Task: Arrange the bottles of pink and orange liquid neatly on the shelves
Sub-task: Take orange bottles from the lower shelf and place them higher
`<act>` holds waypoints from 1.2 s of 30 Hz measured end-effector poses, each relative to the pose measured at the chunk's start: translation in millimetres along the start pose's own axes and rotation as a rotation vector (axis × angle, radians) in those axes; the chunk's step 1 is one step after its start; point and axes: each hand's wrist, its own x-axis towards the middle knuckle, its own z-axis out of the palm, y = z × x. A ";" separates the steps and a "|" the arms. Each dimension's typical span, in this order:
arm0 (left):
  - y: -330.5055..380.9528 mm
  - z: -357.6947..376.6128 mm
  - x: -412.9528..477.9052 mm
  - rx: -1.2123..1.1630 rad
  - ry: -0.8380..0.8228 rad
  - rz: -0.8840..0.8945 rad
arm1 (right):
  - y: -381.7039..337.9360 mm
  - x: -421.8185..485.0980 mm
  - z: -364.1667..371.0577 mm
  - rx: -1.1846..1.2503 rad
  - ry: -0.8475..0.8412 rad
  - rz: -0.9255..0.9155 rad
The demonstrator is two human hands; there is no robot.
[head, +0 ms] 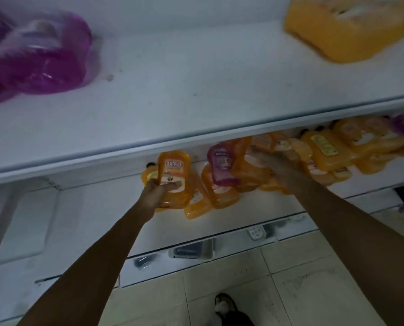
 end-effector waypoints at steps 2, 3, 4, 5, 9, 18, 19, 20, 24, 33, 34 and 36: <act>9.0 12.7 -13.4 0.062 -0.073 0.047 | 6.0 -28.2 -11.0 0.050 0.029 -0.045; 14.5 21.8 -21.2 0.087 -0.110 0.065 | 11.4 -40.9 -21.4 0.067 0.038 -0.061; 18.9 32.2 -26.2 0.107 -0.156 0.091 | 16.3 -56.0 -32.1 0.089 0.065 -0.056; 23.3 44.3 -31.4 0.152 -0.208 0.110 | 23.2 -71.0 -44.5 0.102 0.097 -0.052; 38.9 111.2 -61.9 0.229 -0.380 0.204 | 48.8 -134.7 -97.0 0.081 0.303 -0.006; 71.5 286.5 -143.6 0.334 -0.750 0.370 | 71.5 -264.1 -240.0 0.211 0.736 -0.132; 74.3 305.2 -150.8 0.339 -0.789 0.381 | 72.5 -272.2 -255.5 0.240 0.773 -0.155; 77.6 324.1 -157.0 0.343 -0.817 0.388 | 74.1 -279.3 -271.9 0.260 0.809 -0.175; 91.6 405.9 -174.0 0.329 -0.885 0.442 | 82.9 -291.3 -343.6 0.301 0.900 -0.210; 132.8 594.6 -178.3 0.310 -0.862 0.440 | 75.5 -277.3 -526.4 0.177 0.918 -0.229; 138.4 613.0 -179.0 0.299 -0.850 0.440 | 70.9 -275.3 -543.7 0.147 0.923 -0.244; 147.9 650.4 -179.1 0.272 -0.814 0.435 | 62.8 -268.1 -577.5 0.136 0.940 -0.278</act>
